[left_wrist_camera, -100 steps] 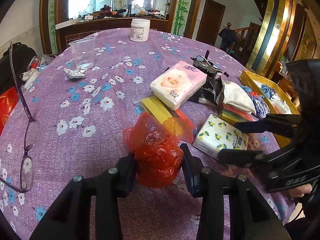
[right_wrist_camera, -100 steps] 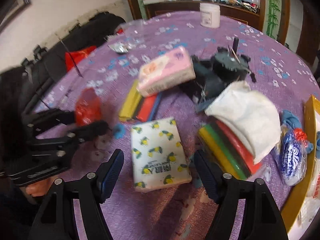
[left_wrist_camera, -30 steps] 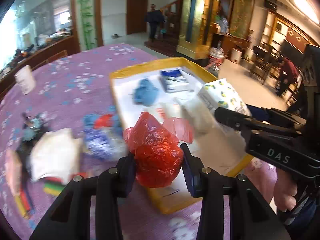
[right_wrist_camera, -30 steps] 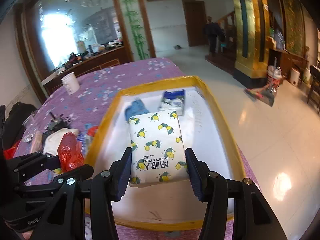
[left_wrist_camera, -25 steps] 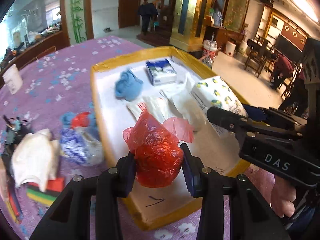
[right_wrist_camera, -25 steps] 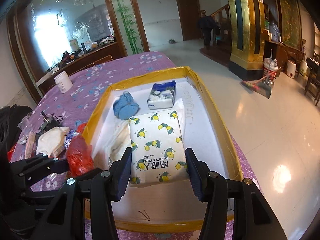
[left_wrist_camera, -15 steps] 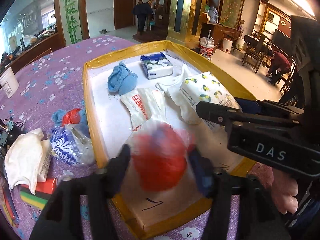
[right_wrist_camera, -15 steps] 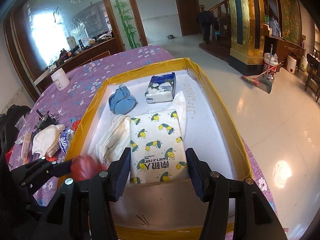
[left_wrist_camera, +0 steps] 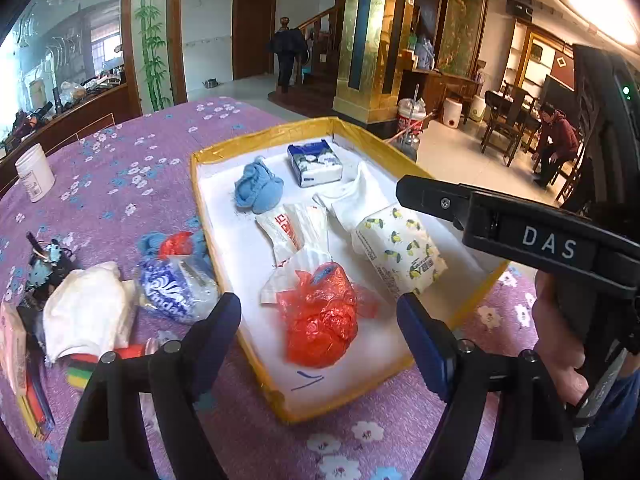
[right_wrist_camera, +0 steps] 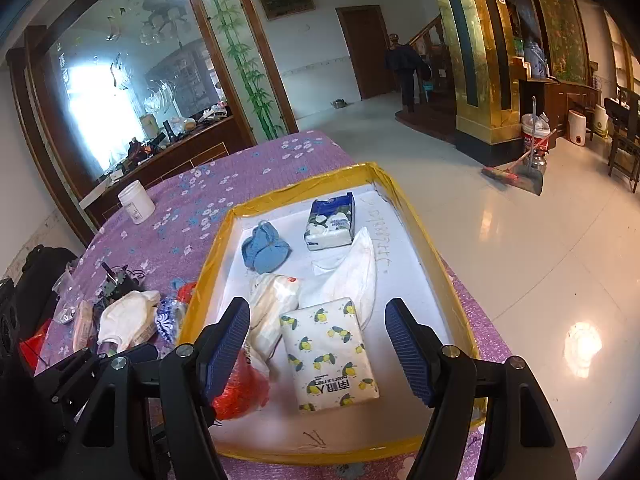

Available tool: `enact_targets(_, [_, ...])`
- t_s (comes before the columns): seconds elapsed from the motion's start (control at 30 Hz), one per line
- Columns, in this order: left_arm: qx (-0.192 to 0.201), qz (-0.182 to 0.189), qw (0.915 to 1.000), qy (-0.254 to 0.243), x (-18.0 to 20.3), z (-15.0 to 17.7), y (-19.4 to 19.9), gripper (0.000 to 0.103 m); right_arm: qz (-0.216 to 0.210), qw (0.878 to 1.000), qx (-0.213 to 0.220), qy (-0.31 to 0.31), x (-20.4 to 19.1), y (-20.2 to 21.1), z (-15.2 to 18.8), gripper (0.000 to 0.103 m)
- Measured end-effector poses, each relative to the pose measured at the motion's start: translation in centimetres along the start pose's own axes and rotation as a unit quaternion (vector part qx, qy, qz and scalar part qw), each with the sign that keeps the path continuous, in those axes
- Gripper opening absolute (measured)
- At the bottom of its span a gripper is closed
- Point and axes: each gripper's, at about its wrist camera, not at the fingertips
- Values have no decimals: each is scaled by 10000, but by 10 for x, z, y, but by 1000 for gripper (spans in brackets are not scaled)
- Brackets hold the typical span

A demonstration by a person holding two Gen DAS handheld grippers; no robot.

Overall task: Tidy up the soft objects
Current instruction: 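Withdraw both tools from the tray back toward the pile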

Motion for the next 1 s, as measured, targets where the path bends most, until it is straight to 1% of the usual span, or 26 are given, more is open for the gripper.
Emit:
enact_targets(0.17, [153,0,9999,36,-4,3,20,80,-133,9998,34,112,-14,7,-1,75])
enact_targets(0.27, [266,-31,9996,73,-9,8,34,81,-304,9992,33,239,-28,7,0,75])
enact_targets(0.5, [496,-221,9983,232,-35,17,63,82,-600,9962,-41,629,-69,1,0,75])
enact_targets(0.6, [603,-329,9970,349,-51,21,76,86,-686,9948,-91,751,-83,-2,3,75])
enact_targets(0.8, [775,-616,9929,665,-94,35,100,86,-869,9908,-269,1005,-111,-9,14,75])
enact_targets(0.9, [810,-834,9899,811,-121,44,114,87,-958,9879,-323,1178,-123,-11,20,75])
enact_targets(1.0, [811,-1188,9858,870,-151,57,126,92,-1131,9835,-380,1361,-135,-12,27,75])
Point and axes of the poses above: each gripper's, at about its wrist camera, not at the fingertips, and y roughly against the way its jaws point, x to its right, z to its underside, and after that the axes turned 7 degrees about y, right-handed
